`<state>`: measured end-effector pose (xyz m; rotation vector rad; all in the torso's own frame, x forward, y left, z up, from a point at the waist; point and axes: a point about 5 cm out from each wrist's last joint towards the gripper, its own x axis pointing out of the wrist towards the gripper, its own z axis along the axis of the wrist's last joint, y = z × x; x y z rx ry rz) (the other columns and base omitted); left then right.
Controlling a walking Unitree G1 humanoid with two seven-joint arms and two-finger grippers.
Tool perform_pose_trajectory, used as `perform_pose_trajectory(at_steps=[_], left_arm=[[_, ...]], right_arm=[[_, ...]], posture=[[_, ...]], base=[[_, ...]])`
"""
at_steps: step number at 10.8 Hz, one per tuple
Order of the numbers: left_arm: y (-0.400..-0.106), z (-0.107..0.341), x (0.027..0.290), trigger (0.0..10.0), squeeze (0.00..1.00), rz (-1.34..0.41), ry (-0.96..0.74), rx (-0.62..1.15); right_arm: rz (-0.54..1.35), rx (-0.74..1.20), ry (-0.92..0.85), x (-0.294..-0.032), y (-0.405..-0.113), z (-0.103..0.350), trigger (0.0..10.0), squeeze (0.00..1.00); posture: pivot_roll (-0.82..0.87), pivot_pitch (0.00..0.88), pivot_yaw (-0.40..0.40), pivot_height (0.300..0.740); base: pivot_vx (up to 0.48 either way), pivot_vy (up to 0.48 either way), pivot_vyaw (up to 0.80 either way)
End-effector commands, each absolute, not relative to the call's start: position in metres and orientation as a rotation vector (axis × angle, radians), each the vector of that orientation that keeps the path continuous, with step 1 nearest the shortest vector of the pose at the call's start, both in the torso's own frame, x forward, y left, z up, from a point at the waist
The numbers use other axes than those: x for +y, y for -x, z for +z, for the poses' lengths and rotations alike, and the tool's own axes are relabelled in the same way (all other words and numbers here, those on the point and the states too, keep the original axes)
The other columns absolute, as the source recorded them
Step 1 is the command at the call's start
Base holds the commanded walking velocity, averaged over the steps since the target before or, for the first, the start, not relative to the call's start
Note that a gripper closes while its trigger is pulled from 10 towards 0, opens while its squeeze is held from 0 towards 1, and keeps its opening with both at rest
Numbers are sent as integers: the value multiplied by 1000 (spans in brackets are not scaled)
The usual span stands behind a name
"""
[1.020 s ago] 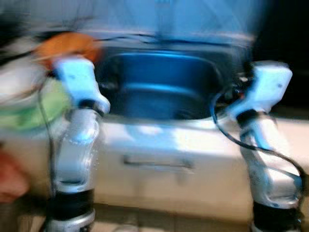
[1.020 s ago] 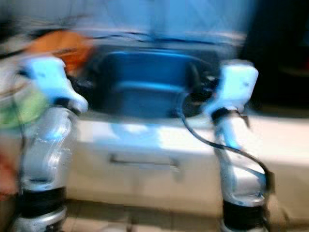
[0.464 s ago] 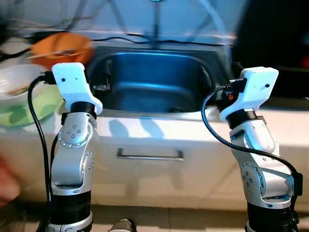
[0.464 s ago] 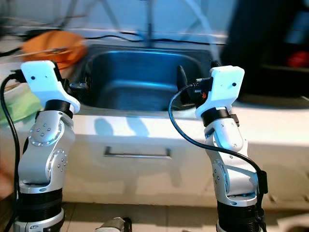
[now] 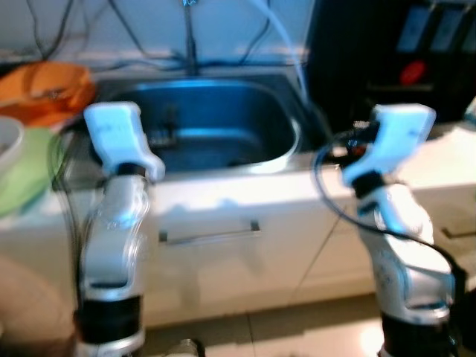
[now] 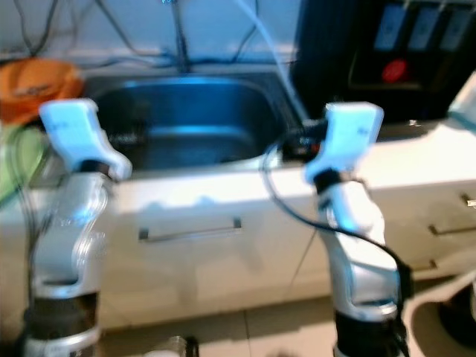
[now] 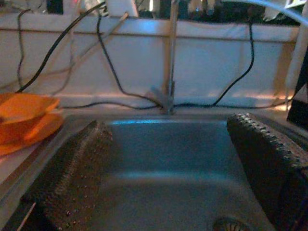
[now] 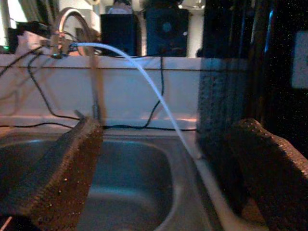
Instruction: Kitchen organization
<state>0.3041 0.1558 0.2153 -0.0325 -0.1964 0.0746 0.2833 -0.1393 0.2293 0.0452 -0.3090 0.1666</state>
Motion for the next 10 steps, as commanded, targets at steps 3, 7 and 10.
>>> perform_pose_trajectory(at_steps=[3, 7, 10], left_arm=[[-306, 215, 160, 10000, 0, 96, 48, -180], [-306, 220, 163, 10000, 0, 112, 20, -210], [-302, 203, 163, 10000, 0, 110, -4, -157]], right_arm=[[164, -309, -47, -138, -283, 230, 10000, 0], [172, -334, -24, -137, -281, 234, 10000, 0], [159, -318, -10, -139, -282, 230, 10000, 0]], posture=[[19, 89, 10, 740], [18, 91, 13, 740], [18, 94, 12, 740]], base=[[0, 0, 0], [0, 0, 0], [0, 0, 533]])
